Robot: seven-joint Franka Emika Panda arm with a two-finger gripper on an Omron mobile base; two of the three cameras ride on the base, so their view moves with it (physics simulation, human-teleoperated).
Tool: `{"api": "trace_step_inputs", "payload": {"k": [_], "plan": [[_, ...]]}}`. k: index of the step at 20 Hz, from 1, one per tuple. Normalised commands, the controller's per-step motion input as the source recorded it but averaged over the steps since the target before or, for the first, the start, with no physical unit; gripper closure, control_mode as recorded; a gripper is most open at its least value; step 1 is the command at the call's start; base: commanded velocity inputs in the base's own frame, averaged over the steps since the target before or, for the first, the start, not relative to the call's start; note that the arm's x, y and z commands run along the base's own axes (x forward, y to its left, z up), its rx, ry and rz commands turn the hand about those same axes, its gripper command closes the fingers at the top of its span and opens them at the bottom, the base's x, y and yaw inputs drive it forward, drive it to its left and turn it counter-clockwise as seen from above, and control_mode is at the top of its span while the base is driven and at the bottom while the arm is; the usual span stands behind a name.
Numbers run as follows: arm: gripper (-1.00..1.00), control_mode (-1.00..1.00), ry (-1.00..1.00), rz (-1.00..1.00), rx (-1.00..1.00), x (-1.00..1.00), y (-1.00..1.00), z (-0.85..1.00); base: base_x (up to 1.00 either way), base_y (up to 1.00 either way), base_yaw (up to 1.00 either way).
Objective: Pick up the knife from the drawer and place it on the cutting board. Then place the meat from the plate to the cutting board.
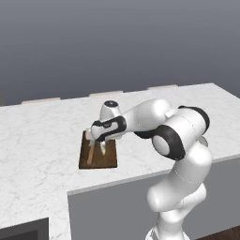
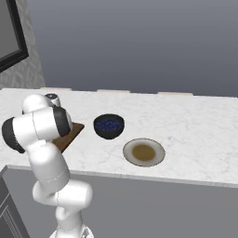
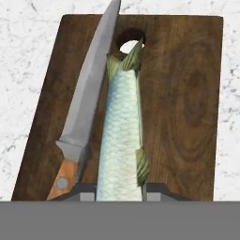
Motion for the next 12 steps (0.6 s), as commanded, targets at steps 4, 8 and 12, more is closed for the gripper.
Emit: {"api": "trace_step_inputs", "payload": {"k": [4,8,12], "plan": [[1.00,-1.00,0.02,0.00,0.03,0.00,-0.08,-0.19,0.00,0.00,0.00],[-1.00,-1.00,0.05,-0.02,0.01,0.00,0.00,-0.31,0.00,0.00,0.00],[-1.00,-1.00,0.04,-0.05,0.00,0.07,-0.02,-0.33,0.00,0.00,0.00]]}}
